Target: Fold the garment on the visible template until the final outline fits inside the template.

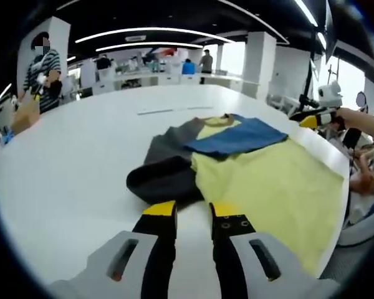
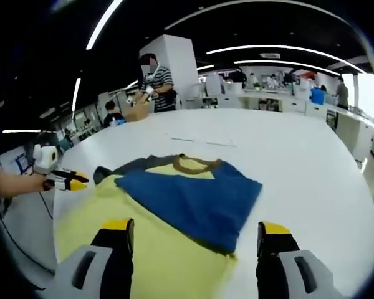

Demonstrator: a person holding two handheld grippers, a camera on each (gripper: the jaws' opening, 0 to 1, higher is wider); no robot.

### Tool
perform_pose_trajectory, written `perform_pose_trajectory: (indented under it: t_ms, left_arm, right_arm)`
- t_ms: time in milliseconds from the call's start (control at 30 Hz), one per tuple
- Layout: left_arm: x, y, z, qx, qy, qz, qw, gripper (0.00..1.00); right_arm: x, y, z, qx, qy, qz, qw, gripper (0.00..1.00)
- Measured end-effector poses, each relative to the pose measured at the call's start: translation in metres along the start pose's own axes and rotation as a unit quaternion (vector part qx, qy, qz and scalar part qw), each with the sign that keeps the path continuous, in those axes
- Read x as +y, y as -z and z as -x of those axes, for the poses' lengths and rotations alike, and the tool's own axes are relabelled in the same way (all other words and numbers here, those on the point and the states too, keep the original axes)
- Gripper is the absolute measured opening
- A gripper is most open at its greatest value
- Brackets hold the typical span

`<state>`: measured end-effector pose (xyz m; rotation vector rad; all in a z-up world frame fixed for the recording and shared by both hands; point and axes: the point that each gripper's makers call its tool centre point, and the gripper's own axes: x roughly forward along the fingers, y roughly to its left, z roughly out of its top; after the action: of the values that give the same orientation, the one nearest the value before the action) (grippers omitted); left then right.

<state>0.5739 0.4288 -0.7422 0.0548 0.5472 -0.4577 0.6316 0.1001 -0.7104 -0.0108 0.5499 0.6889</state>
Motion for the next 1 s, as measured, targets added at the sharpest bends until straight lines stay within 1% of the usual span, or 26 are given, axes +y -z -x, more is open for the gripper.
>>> perform_pose_trajectory:
  t_ms: [67, 233, 333, 467, 667, 767, 900, 1000]
  left_arm:
    - [0.003, -0.003, 0.002, -0.006, -0.004, -0.001, 1.0000, 0.23]
    - [0.012, -0.008, 0.005, -0.014, -0.018, -0.001, 0.9997, 0.35]
    - [0.017, -0.009, 0.006, -0.014, -0.027, -0.004, 0.9995, 0.42]
    - [0.023, -0.009, 0.006, -0.013, -0.036, 0.007, 0.9992, 0.50]
    - [0.031, -0.011, 0.006, -0.010, -0.043, 0.014, 0.9989, 0.54]
    - [0.037, -0.014, 0.006, -0.017, -0.049, 0.020, 0.9984, 0.54]
    - [0.046, -0.013, 0.005, -0.007, -0.061, 0.015, 0.9980, 0.51]
    - [0.052, -0.012, 0.004, -0.004, -0.070, 0.021, 0.9973, 0.49]
  right_arm:
    - [0.007, -0.001, 0.003, 0.001, -0.010, 0.005, 0.9999, 0.89]
    - [0.021, 0.002, 0.008, 0.009, -0.027, 0.019, 0.9994, 0.99]
    - [0.026, 0.000, 0.013, 0.007, -0.034, 0.023, 0.9992, 0.99]
    - [0.032, -0.004, 0.022, 0.001, -0.040, 0.022, 0.9990, 0.99]
    - [0.040, -0.005, 0.035, 0.004, -0.049, 0.026, 0.9985, 0.99]
    - [0.045, -0.003, 0.039, 0.008, -0.054, 0.031, 0.9980, 0.99]
    - [0.052, 0.001, 0.047, 0.012, -0.063, 0.038, 0.9972, 0.99]
    - [0.057, 0.000, 0.052, 0.011, -0.068, 0.039, 0.9968, 0.99]
